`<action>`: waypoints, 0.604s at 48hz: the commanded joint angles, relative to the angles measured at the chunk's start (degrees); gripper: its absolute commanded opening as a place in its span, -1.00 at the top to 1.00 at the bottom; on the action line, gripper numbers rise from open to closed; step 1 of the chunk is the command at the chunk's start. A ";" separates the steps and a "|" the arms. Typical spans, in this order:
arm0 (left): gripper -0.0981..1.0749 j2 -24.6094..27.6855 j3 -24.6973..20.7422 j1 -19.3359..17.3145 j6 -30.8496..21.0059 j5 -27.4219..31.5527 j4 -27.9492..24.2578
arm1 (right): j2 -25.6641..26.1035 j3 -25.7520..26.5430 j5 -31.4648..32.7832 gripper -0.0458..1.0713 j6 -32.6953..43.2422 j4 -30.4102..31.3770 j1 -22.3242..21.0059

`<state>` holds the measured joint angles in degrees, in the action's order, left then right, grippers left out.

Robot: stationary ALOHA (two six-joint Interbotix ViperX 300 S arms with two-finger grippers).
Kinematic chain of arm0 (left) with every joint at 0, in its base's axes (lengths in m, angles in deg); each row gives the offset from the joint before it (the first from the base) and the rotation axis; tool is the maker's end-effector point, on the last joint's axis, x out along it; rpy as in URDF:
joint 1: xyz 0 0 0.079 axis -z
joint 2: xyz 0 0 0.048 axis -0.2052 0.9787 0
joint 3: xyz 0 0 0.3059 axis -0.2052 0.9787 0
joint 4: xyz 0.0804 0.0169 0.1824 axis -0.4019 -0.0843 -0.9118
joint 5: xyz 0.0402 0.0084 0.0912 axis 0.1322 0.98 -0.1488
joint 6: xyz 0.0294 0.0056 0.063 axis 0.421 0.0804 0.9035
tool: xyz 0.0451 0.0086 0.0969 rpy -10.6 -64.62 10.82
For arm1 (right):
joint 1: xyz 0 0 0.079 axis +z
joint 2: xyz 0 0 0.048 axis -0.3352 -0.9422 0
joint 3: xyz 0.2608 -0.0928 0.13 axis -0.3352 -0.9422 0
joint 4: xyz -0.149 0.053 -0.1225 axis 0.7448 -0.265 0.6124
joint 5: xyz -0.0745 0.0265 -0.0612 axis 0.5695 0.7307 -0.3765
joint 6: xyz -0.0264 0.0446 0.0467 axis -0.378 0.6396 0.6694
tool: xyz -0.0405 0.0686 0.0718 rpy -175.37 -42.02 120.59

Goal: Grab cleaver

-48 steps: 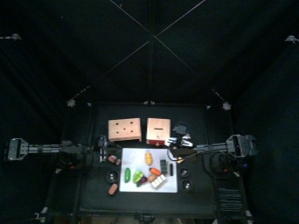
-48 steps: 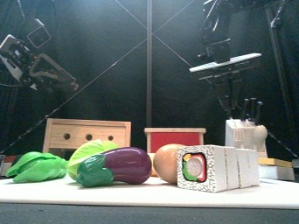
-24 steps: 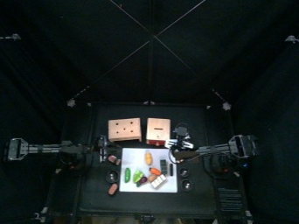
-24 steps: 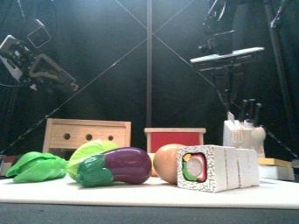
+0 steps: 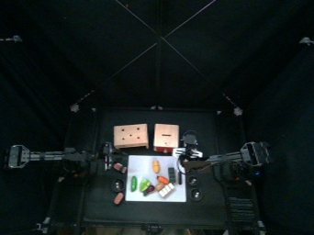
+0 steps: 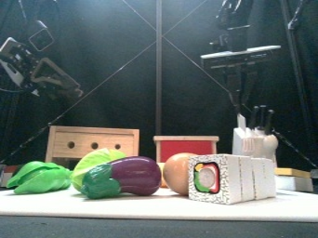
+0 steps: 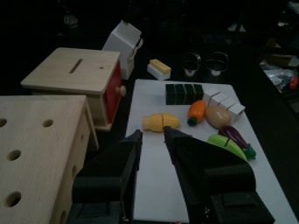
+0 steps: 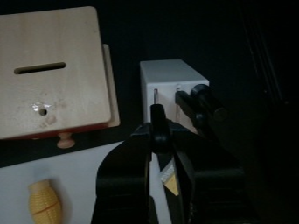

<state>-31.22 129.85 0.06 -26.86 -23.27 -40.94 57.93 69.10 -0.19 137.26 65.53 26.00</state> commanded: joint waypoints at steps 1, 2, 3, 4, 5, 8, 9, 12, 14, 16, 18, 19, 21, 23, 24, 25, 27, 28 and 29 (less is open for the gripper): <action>-0.37 0.09 -0.70 -0.09 0.00 -0.18 0.00 | 2.29 1.67 0.18 0.17 -0.09 0.26 0.53; -0.38 0.18 -0.62 -0.18 0.00 -0.18 0.09 | 2.29 1.76 0.18 0.17 -0.09 0.35 0.62; -0.37 0.09 -0.62 -0.18 0.00 -0.18 0.09 | 2.37 1.85 0.26 0.17 -0.09 0.35 0.70; -0.37 0.18 -0.70 -0.18 0.00 -0.18 0.00 | 2.37 1.93 0.35 0.17 -0.09 0.35 0.88; -0.37 0.09 -0.62 -0.18 0.00 -0.18 0.00 | 2.37 2.02 0.35 0.17 -0.09 0.35 0.97; -0.37 0.18 -0.70 -0.09 -0.09 -0.18 0.00 | 2.46 2.37 0.88 0.17 -0.09 0.35 1.41; -0.38 0.09 -0.62 -0.18 -0.09 -0.18 0.09 | 2.46 2.46 1.14 0.17 -0.09 0.44 1.58; -0.38 0.09 -0.62 -0.18 -0.09 -0.18 0.00 | 2.46 2.90 2.20 0.17 0.00 0.79 2.11; -0.37 0.18 -0.62 -0.18 -0.09 -0.18 0.09 | 2.46 3.16 2.81 0.17 -0.09 1.05 2.37; -0.38 0.18 -0.62 -0.18 -0.09 -0.18 0.00 | 2.46 3.52 3.34 0.17 -0.09 1.14 2.72; -0.38 0.18 -0.62 -0.09 -0.09 -0.18 0.09 | 2.46 3.78 3.78 0.17 -0.09 1.23 2.99; -0.37 0.09 -0.62 -0.09 -0.09 -0.18 0.00 | 2.55 3.96 3.78 0.17 -0.09 1.23 3.08; -0.37 0.18 -0.62 -0.09 -0.09 -0.09 0.09 | 2.55 4.13 3.87 0.17 -0.18 1.32 3.34; -0.37 0.09 -0.62 -0.09 -0.09 -0.18 0.09 | 2.55 4.31 3.87 0.17 -0.18 1.32 3.60; -0.38 0.18 -0.62 -0.18 -0.09 -0.18 0.00 | 2.46 4.39 3.87 0.17 -0.18 1.32 3.69; -0.38 0.18 -0.62 -0.18 -0.09 -0.09 0.00 | 2.46 4.39 3.87 0.17 -0.18 1.41 3.87; -0.38 0.18 -0.62 -0.09 -0.09 -0.09 0.00 | 2.55 4.48 4.13 0.17 -0.09 1.49 4.31; -0.38 0.09 -0.62 -0.18 -0.09 -0.18 0.09 | 2.55 4.57 4.22 0.17 -0.09 1.49 4.39; -0.38 0.18 -0.62 -0.18 -0.09 -0.09 0.00 | 2.64 4.66 4.31 0.17 0.00 1.49 4.57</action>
<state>-31.22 129.93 -0.02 -26.86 -23.19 -40.94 58.37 72.27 3.59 137.18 66.50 29.87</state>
